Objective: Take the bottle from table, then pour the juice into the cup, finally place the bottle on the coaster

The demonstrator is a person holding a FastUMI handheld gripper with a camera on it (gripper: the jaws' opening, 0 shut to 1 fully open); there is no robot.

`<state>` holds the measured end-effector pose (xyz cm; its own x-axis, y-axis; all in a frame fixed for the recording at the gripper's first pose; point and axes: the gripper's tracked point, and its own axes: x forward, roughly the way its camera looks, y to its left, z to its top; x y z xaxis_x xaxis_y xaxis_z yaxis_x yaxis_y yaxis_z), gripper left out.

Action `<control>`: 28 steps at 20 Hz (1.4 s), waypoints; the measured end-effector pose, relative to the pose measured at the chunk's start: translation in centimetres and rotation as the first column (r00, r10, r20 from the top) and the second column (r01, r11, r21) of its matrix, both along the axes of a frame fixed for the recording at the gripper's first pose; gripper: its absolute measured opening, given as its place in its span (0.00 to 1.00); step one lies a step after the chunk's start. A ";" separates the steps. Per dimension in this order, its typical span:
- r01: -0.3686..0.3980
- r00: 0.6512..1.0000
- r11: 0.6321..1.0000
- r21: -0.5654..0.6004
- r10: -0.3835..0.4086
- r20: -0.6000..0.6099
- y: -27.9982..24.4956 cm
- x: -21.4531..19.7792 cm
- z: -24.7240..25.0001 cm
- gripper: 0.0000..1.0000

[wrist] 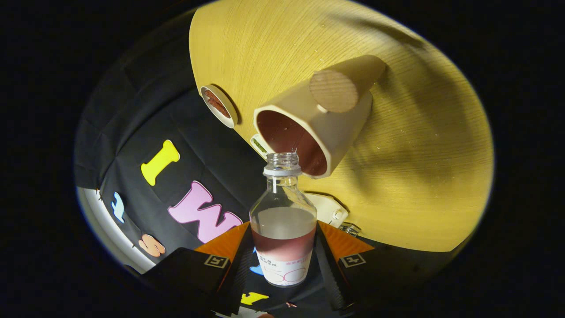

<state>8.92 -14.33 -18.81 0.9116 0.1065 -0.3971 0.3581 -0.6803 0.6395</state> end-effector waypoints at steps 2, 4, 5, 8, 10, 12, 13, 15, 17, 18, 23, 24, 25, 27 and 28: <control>0.032 0.999 0.999 0.031 -0.033 0.015 -0.8 0.2 0.4 0.76; 0.020 1.000 0.997 0.078 -0.021 0.008 -0.5 0.3 0.4 0.76; 0.020 1.000 0.995 0.100 -0.021 0.008 -0.4 0.2 0.5 0.76; 0.031 0.999 0.989 0.144 -0.032 0.001 -0.7 0.1 0.5 0.76; 0.041 0.999 0.984 0.175 -0.039 -0.015 -0.8 -0.1 0.4 0.76; 0.051 0.999 0.979 0.197 -0.048 -0.023 -0.8 -0.2 0.4 0.76; 0.054 0.998 0.978 0.201 -0.049 -0.027 -0.8 -0.1 0.4 0.76; 0.048 0.998 0.980 0.193 -0.042 -0.036 -0.6 -0.3 0.3 0.76; 0.033 0.999 0.983 0.178 -0.026 -0.042 -0.3 -0.4 0.1 0.76; 0.028 0.999 0.985 0.170 -0.021 -0.043 -0.2 -0.4 0.1 0.76; 0.000 0.999 0.995 0.097 0.004 -0.042 0.2 -0.4 -0.1 0.76; -0.009 0.999 0.998 0.069 0.012 -0.040 0.3 -0.5 -0.1 0.76; -0.021 0.999 0.999 0.041 0.023 -0.042 0.6 -0.7 -0.1 0.76; -0.048 0.997 0.998 -0.031 0.046 -0.057 1.1 -1.1 -0.4 0.76; -0.070 0.996 0.994 -0.084 0.064 -0.064 1.4 -1.3 -0.7 0.76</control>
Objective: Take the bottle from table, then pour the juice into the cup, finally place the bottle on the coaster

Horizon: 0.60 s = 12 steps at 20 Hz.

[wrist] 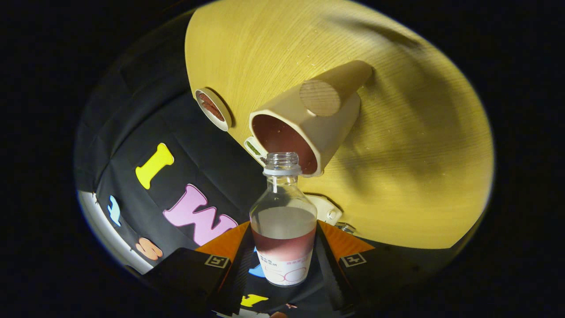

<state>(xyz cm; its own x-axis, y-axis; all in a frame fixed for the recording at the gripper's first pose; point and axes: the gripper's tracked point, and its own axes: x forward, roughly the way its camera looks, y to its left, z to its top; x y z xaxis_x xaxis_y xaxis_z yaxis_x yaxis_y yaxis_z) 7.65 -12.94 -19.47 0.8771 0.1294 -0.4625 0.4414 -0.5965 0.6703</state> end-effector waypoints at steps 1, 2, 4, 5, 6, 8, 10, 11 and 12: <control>-0.031 1.000 0.998 -0.062 0.031 -0.002 0.4 -0.1 -0.2 0.76; -0.070 0.998 0.990 -0.124 0.070 -0.004 1.1 -0.1 -0.5 0.76; -0.129 0.991 0.959 -0.252 0.130 -0.011 1.6 -0.1 -0.8 0.76; -0.145 0.989 0.936 -0.319 0.148 -0.014 1.5 -0.6 -0.4 0.76; -0.161 0.986 0.906 -0.390 0.163 -0.028 1.4 -0.7 -0.7 0.76; -0.193 0.981 0.828 -0.527 0.178 -0.081 1.1 -1.2 -1.7 0.76; -0.192 0.981 0.755 -0.627 0.162 -0.106 0.3 -1.4 -1.9 0.76; -0.185 0.982 0.718 -0.671 0.152 -0.108 -0.1 -1.4 -1.6 0.76; -0.173 0.985 0.684 -0.708 0.142 -0.103 -0.2 -1.3 -1.3 0.76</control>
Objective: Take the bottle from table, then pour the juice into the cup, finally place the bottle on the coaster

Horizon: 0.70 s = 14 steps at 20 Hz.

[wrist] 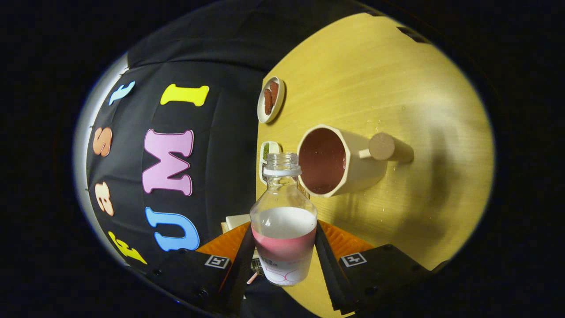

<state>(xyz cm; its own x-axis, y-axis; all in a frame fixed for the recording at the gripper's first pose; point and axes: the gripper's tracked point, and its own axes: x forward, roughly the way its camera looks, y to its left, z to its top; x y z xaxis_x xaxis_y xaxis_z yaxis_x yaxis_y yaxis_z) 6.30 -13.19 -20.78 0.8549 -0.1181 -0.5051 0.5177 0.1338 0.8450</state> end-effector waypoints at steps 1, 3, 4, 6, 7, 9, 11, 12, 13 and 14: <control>0.010 1.000 0.999 -0.042 -0.009 0.018 -0.4 0.1 0.4 0.76; 0.039 0.998 0.992 -0.119 -0.034 0.050 -1.0 -0.1 1.1 0.76; 0.049 0.997 0.987 -0.153 -0.040 0.060 -1.1 -0.3 1.4 0.76; 0.055 0.997 0.974 -0.221 -0.042 0.062 -0.8 -0.3 1.2 0.75; 0.045 0.998 0.965 -0.257 -0.031 0.059 -0.6 0.0 1.1 0.75; 0.023 0.997 0.948 -0.318 0.000 0.073 0.4 0.7 1.8 0.76; 0.022 0.996 0.923 -0.384 0.013 0.089 1.0 1.1 2.5 0.76; 0.025 0.996 0.912 -0.410 0.013 0.089 1.2 1.0 2.7 0.76; 0.023 0.997 0.895 -0.446 0.013 0.078 1.3 1.0 2.6 0.76; 0.010 0.998 0.871 -0.491 0.025 0.064 1.5 1.1 2.5 0.76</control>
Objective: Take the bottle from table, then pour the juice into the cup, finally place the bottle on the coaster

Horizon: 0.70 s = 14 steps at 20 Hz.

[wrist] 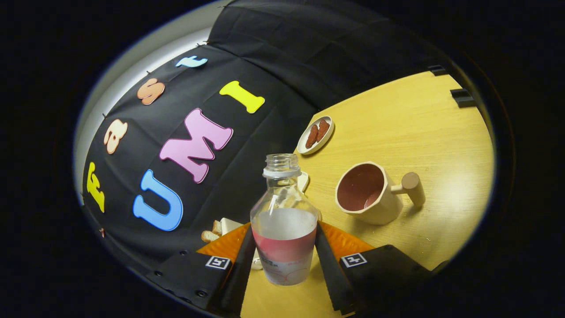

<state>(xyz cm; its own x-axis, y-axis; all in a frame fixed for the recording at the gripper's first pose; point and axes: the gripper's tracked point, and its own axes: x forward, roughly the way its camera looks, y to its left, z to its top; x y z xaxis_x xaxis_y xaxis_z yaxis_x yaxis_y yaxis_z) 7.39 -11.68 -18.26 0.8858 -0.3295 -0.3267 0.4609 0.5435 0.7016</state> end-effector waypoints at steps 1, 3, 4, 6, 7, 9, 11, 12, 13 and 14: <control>-0.023 1.000 0.998 -0.052 0.022 -0.019 0.5 0.1 -0.1 0.75; -0.094 0.995 0.982 -0.163 0.085 -0.058 2.2 1.1 -0.9 0.75; -0.121 0.992 0.970 -0.211 0.109 -0.070 2.6 1.3 -0.6 0.76; -0.171 0.984 0.939 -0.299 0.148 -0.097 3.5 1.5 0.1 0.76; -0.186 0.982 0.922 -0.340 0.162 -0.098 4.0 1.7 0.8 0.76; -0.205 0.979 0.877 -0.436 0.177 -0.104 4.7 2.4 2.5 0.76; -0.218 0.976 0.814 -0.538 0.185 -0.116 5.0 3.6 4.6 0.75; -0.222 0.975 0.782 -0.582 0.189 -0.118 5.2 4.4 5.9 0.76; -0.218 0.975 0.752 -0.622 0.191 -0.111 5.4 5.2 7.4 0.75; -0.210 0.976 0.728 -0.653 0.190 -0.101 5.5 6.1 8.6 0.76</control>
